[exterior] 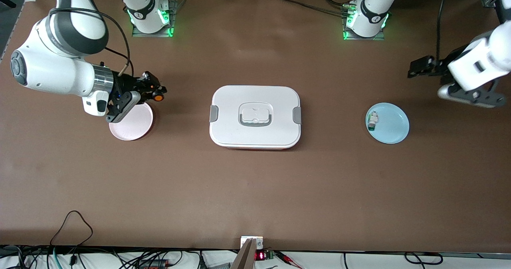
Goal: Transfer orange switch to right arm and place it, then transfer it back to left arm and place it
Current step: 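Carry the switch with the right gripper while the left gripper withdraws, then lower the orange switch onto the white plate with the right gripper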
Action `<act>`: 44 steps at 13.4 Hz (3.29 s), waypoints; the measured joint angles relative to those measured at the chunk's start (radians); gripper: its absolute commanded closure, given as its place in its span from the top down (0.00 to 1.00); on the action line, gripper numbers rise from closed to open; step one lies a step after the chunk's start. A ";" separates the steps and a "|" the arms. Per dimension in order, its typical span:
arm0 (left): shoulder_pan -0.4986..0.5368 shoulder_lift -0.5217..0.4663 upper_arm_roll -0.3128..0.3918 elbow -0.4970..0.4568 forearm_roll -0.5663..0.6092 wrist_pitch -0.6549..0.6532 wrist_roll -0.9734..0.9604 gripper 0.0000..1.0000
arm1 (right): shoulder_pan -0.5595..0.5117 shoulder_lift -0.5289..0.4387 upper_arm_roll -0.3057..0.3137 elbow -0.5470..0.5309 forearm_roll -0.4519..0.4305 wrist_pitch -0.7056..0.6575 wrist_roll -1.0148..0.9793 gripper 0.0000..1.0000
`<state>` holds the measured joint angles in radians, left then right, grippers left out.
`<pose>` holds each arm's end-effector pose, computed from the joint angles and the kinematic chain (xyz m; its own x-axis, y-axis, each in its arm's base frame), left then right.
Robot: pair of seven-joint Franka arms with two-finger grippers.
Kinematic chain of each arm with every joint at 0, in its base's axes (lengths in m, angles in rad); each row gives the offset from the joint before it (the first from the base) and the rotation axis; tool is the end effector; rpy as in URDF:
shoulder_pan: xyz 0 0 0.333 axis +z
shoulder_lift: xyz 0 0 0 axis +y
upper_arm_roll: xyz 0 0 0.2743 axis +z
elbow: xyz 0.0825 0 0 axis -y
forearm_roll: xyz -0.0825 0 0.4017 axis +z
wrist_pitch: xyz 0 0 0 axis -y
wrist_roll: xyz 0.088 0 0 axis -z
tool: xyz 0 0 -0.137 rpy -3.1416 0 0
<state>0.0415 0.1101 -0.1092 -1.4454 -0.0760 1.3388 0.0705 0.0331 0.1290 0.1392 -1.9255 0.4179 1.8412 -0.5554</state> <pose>0.5670 -0.0474 0.5334 0.9660 -0.1552 -0.2068 -0.1363 -0.9853 0.1027 0.5566 0.1408 0.3379 0.8410 0.5410 0.0004 0.4854 -0.7543 -0.4420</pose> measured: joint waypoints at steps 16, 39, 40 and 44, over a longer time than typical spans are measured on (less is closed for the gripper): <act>0.057 -0.144 0.015 -0.105 0.068 0.028 0.000 1.00 | -0.047 0.076 0.001 -0.049 -0.489 0.124 -0.370 0.28; 0.038 -0.220 -0.011 -0.171 0.070 0.087 0.070 1.00 | -0.134 0.222 0.004 -0.292 -0.749 0.604 -0.552 0.29; 0.039 -0.224 -0.011 -0.176 0.070 0.090 0.070 1.00 | -0.134 0.223 0.004 -0.297 -0.750 0.608 -0.552 0.29; 0.040 -0.207 -0.012 -0.157 0.070 0.115 0.070 1.00 | -0.133 0.229 0.006 -0.323 -0.750 0.645 -0.552 0.29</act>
<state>0.0819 -0.0969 -0.1212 -1.6028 -0.0059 1.4536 0.1406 -0.0996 0.3577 0.1452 -2.2490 -0.3324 2.4860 -1.1077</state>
